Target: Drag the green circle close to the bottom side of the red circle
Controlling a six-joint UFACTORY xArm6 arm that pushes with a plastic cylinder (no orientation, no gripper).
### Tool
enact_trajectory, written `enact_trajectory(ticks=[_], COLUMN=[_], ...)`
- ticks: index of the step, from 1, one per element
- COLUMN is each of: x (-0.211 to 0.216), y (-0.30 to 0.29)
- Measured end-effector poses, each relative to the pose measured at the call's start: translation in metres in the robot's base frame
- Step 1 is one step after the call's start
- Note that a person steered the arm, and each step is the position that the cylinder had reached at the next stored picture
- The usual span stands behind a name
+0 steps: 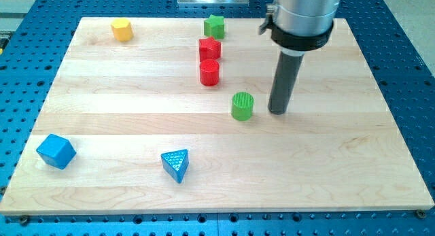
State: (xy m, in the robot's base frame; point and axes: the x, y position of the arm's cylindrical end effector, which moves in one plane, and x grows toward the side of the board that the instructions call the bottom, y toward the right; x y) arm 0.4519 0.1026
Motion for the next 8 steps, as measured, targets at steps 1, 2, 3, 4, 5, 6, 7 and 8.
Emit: enact_trajectory(ticks=[1,2,3,4,5,6,7,8], x=[0.000,0.002,0.006,0.056,0.056,0.037,0.031,0.033], y=[0.000,-0.059,-0.082,-0.070,-0.117,-0.136,-0.159,-0.155])
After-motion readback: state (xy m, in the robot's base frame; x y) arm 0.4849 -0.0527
